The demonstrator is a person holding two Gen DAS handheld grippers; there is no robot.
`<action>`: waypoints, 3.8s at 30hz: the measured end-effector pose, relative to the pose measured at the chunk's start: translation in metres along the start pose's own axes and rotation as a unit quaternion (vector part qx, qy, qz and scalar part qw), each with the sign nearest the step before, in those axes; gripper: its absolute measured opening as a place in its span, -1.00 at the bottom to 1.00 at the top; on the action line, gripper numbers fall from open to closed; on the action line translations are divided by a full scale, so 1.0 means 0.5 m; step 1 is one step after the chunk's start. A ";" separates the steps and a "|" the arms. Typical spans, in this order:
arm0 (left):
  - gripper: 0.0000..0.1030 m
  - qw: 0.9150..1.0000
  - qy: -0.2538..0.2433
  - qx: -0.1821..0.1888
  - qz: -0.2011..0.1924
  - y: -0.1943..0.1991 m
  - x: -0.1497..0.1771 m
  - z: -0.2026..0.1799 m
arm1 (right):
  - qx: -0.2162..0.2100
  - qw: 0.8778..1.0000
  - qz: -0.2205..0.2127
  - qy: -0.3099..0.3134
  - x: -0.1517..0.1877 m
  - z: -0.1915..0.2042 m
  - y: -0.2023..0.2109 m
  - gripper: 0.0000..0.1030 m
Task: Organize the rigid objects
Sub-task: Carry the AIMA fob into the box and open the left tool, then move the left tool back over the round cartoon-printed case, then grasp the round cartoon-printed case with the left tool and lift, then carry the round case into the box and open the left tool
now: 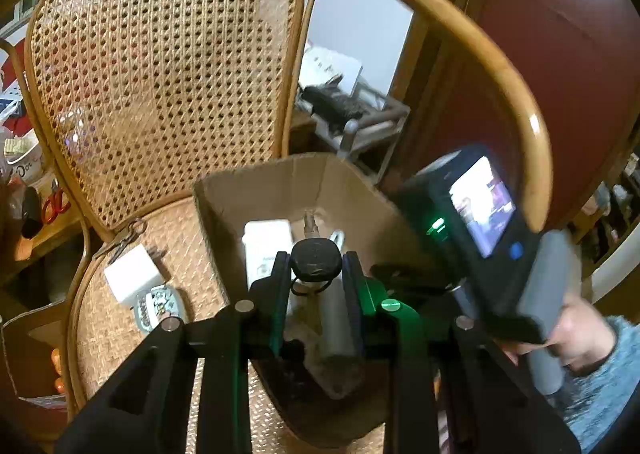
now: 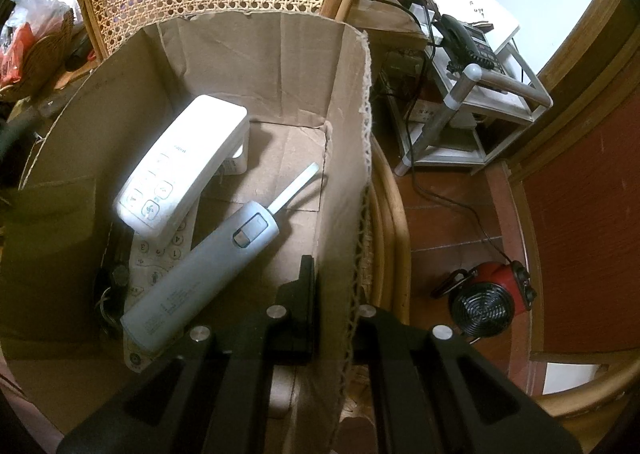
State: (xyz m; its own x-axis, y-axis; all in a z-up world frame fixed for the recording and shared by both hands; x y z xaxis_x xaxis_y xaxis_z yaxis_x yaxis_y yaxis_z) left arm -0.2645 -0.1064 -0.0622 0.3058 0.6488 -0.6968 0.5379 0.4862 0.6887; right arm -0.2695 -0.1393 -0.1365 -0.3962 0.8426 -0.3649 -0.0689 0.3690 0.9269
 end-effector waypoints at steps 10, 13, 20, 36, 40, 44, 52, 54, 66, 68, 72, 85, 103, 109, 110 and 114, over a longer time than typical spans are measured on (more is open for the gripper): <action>-0.52 0.999 -0.013 -0.038 -0.009 -0.005 0.007 0.029 | 0.000 1.000 0.001 0.001 0.004 0.000 -0.002 -0.87; -0.30 0.999 -0.007 -0.037 -0.015 0.010 -0.006 0.040 | -0.001 1.000 0.001 0.001 0.005 -0.002 -0.001 -0.87; 0.75 0.992 0.035 -0.111 -0.044 0.034 -0.030 0.145 | -0.002 1.000 0.000 0.001 0.004 -0.001 -0.002 -0.87; 0.89 0.981 0.107 -0.159 0.020 -0.063 0.019 0.357 | 0.002 1.000 0.002 0.006 0.006 0.000 0.003 -0.87; 0.89 0.978 0.138 -0.143 0.054 -0.111 0.036 0.388 | 0.001 1.000 0.002 0.008 0.008 -0.002 0.003 -0.87; 0.89 0.976 0.132 -0.159 0.075 -0.153 0.051 0.404 | 0.002 1.000 0.002 0.009 0.008 0.000 0.003 -0.87; 0.89 0.979 0.134 -0.113 0.103 -0.202 0.074 0.375 | 0.002 1.000 0.003 0.009 0.009 -0.005 0.002 -0.87; 0.89 0.980 0.130 -0.111 0.106 -0.206 0.078 0.366 | 0.002 1.000 0.003 0.008 0.009 -0.008 0.003 -0.87; 0.88 0.975 0.118 -0.100 0.158 -0.242 0.126 0.336 | 0.003 1.000 0.003 0.010 0.007 -0.007 0.002 -0.87; 0.84 0.973 0.126 -0.099 0.165 -0.247 0.133 0.341 | 0.003 1.000 0.004 0.010 0.007 -0.009 0.002 -0.87; 0.44 0.970 0.130 -0.094 0.185 -0.253 0.148 0.337 | 0.003 1.000 0.003 0.011 0.007 -0.010 0.002 -0.87; 0.09 0.976 0.054 -0.121 0.173 -0.215 0.166 0.300 | 0.003 1.000 0.003 0.011 0.006 -0.006 0.002 -0.87; 0.09 0.984 0.056 -0.170 0.011 -0.002 0.079 0.317 | 0.004 1.000 0.004 0.013 -0.003 -0.005 -0.002 -0.87; 0.09 0.981 0.056 -0.179 -0.050 0.069 0.021 0.292 | 0.006 1.000 0.004 0.013 -0.002 -0.006 -0.002 -0.87; 0.09 0.981 0.054 -0.174 -0.060 0.081 0.016 0.279 | 0.005 1.000 0.004 0.013 -0.002 -0.007 -0.002 -0.87; 0.09 0.982 0.045 -0.151 -0.101 0.125 -0.021 0.224 | 0.005 1.000 0.003 0.013 -0.003 -0.006 -0.002 -0.87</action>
State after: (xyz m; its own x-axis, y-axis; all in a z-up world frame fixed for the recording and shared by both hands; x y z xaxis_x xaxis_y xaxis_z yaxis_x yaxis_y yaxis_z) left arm -0.1459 -0.1484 -0.0344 0.1395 0.5639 -0.8140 0.3189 0.7526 0.5761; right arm -0.2717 -0.1421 -0.1367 -0.4210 0.8343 -0.3559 -0.0579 0.3668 0.9285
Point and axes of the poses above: each gripper's, at about its wrist camera, not at the fingertips, and y roughly against the way its jaws point, z to its left, x to its underside, the point moved 10 cm from there along -y, roughly the way its jaws point, and after that the axes turned 10 degrees about -x, right-handed, at the moved point
